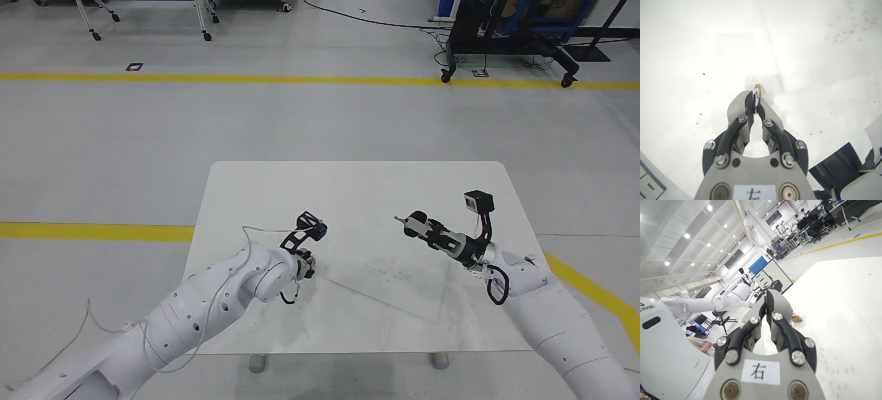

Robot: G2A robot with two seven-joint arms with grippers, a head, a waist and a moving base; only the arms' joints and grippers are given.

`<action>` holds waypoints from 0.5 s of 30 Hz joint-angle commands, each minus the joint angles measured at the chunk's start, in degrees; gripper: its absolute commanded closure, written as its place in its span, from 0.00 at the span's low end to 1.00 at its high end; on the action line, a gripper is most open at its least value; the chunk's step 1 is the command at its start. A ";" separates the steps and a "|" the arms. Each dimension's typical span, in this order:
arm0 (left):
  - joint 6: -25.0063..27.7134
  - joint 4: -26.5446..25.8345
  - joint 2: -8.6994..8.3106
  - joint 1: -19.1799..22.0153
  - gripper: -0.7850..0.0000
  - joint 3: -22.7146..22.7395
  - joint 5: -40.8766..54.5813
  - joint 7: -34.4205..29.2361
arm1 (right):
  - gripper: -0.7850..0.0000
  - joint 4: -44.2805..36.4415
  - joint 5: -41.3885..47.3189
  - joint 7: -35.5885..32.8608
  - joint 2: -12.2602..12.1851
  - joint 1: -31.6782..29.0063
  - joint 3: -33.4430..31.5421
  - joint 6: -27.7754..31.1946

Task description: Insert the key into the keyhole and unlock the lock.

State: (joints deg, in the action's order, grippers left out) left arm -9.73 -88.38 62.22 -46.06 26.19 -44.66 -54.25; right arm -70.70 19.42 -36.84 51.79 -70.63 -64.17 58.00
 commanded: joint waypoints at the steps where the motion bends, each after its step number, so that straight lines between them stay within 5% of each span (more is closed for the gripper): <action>1: -0.39 0.66 0.43 0.19 1.00 0.07 -0.74 -0.08 | 1.00 0.00 0.00 0.00 0.00 0.00 0.00 0.00; 15: -1.31 4.79 2.81 0.16 1.00 1.41 -3.99 2.63 | 1.00 0.00 0.00 0.00 0.00 0.00 0.00 0.00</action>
State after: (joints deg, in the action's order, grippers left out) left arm -11.02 -83.65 64.97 -45.67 27.23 -48.49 -52.34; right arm -70.70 19.42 -36.84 51.79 -70.63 -64.17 58.00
